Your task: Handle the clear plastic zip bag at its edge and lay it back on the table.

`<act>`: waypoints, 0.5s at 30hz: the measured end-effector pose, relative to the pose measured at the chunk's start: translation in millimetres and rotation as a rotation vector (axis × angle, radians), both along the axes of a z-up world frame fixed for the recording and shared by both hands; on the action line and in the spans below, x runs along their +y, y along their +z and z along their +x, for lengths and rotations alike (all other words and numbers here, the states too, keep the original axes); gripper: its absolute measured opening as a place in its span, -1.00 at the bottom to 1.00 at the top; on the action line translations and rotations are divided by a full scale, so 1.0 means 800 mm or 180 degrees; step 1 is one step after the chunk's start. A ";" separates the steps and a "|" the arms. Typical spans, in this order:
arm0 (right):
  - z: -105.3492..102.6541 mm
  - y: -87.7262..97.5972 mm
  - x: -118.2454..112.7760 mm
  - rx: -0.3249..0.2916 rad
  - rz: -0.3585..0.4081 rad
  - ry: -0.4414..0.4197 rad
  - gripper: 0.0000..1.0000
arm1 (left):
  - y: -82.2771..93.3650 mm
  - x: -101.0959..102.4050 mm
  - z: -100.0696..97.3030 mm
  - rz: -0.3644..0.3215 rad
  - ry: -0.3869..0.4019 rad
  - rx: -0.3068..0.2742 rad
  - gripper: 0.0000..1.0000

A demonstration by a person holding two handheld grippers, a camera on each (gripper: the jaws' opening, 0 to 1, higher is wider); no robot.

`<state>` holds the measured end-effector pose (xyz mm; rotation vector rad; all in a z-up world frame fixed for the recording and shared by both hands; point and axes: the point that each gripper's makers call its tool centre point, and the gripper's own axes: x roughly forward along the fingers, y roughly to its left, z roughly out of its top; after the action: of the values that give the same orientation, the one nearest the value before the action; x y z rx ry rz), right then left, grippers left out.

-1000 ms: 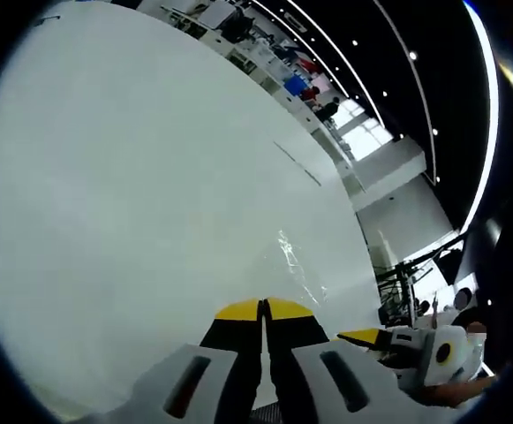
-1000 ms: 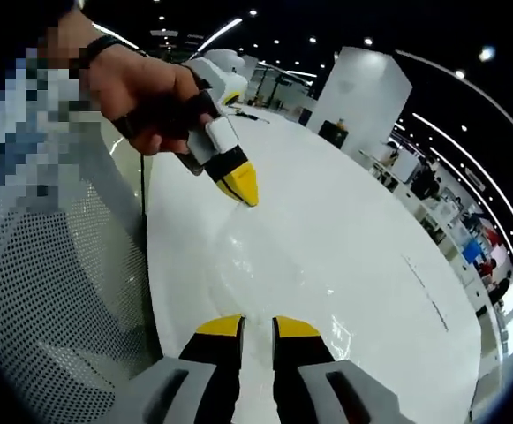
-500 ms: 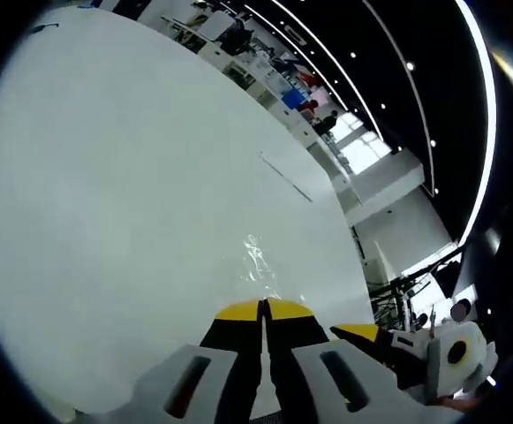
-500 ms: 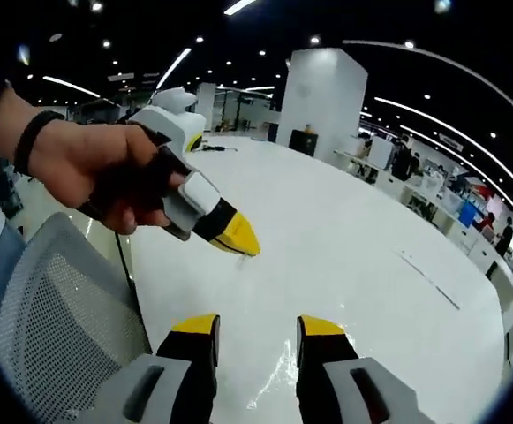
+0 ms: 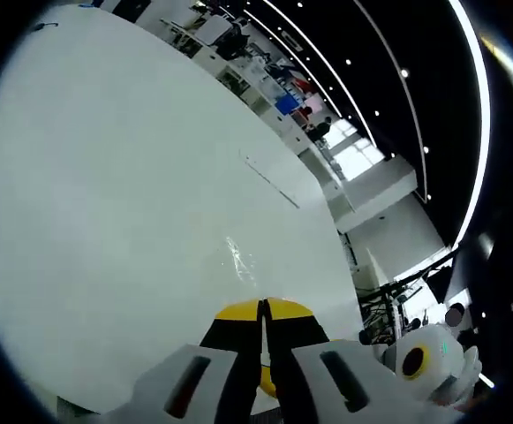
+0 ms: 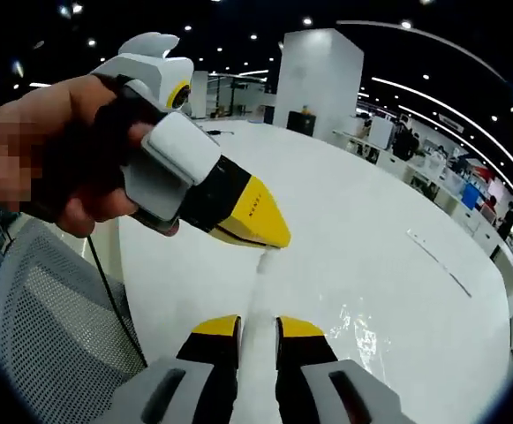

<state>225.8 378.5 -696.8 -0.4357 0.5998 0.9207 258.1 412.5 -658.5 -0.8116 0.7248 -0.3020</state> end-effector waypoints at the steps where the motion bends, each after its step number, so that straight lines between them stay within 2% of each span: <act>1: 0.000 0.003 -0.001 -0.0018 0.0000 -0.0006 -1.00 | -0.003 0.003 -0.001 0.0001 -0.0002 0.0012 -1.00; 4: -0.003 0.004 -0.001 -0.0031 -0.0025 0.0058 -1.00 | -0.009 0.007 -0.009 0.0044 -0.0080 0.0012 -1.00; 6: -0.004 0.000 0.000 -0.0067 -0.0098 0.0128 -1.00 | -0.013 0.010 -0.016 0.0248 -0.0277 -0.0051 -1.00; 7: -0.006 -0.001 0.001 -0.0072 -0.0117 0.0165 -1.00 | -0.014 0.012 -0.020 0.0417 -0.0405 -0.0106 -0.99; 8: -0.009 -0.002 0.002 -0.0086 -0.0158 0.0219 -1.00 | -0.014 0.017 -0.025 0.0722 -0.0609 -0.0218 -0.97; 12: -0.016 -0.012 0.005 -0.0108 -0.0309 0.0389 -1.00 | -0.013 0.032 -0.037 0.1673 -0.1282 -0.0575 -0.82; 15: -0.019 -0.019 0.007 -0.0118 -0.0381 0.0454 -1.00 | 0.000 0.029 -0.044 0.2246 -0.1660 -0.0916 -0.74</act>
<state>210.7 384.0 -711.9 -0.6080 0.5978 1.0133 222.8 435.4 -658.2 0.1023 0.6950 -0.5737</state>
